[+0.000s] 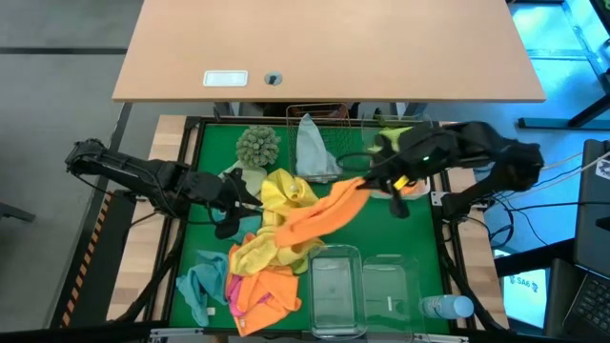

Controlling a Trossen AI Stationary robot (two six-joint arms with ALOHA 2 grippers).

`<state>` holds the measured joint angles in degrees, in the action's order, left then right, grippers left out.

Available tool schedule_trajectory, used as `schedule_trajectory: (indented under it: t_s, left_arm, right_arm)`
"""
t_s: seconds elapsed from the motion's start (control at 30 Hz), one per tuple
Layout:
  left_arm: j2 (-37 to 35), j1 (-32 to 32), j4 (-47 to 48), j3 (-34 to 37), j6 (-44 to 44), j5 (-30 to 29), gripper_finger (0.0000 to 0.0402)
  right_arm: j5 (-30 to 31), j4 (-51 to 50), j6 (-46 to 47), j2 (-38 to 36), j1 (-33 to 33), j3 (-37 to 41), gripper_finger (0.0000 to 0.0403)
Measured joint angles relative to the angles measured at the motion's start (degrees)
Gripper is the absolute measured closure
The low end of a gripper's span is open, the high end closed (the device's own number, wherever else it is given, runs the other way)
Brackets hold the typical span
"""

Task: Sort microfiber towel by color & place in baskets
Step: Put the orange microfiber towel into the white bin

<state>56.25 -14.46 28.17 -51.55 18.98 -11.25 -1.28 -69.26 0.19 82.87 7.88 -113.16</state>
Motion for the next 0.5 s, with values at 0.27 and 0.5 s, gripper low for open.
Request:
schedule_trajectory:
  t_s: [0.27,0.5]
  left_arm:
    - [0.0,0.0,-0.6,0.0,0.0,0.0,0.0286]
    - [0.0,0.0,-0.8,0.0,0.0,0.0,0.0286]
  right_arm:
    - [9.7,-11.0,0.0,-1.6,0.0,-8.0,0.0401]
    - [18.0,-16.8,3.1,-6.4,0.0,-8.2,0.0401]
